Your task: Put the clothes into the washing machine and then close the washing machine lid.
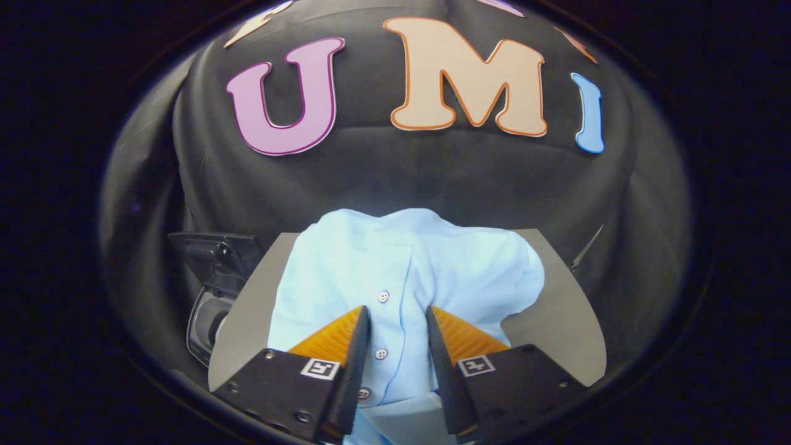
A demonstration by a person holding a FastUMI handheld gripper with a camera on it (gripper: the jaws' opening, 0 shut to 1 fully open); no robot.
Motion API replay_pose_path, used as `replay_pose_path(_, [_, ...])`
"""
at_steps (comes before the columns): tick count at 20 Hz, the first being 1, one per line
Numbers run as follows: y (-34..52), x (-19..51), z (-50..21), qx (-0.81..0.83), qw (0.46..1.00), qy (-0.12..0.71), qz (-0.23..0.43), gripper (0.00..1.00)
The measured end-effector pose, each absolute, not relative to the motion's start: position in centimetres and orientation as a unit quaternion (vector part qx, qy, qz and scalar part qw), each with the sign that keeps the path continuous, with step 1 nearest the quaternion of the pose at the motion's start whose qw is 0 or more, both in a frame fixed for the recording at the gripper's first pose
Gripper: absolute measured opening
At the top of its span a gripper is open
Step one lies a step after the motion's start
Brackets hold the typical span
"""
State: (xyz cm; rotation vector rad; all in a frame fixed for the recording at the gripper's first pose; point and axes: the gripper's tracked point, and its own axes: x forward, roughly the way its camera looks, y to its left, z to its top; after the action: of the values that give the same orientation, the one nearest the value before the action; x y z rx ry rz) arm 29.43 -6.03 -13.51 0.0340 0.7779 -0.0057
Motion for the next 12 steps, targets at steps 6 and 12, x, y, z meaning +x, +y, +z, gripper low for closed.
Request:
replay_pose_path(6, [-5.57,29.32,-13.30,-0.031,0.926,0.377,0.006,0.13])
replay_pose_path(12, [-5.59,29.34,-13.32,-0.028,0.927,0.375,0.007,0.11])
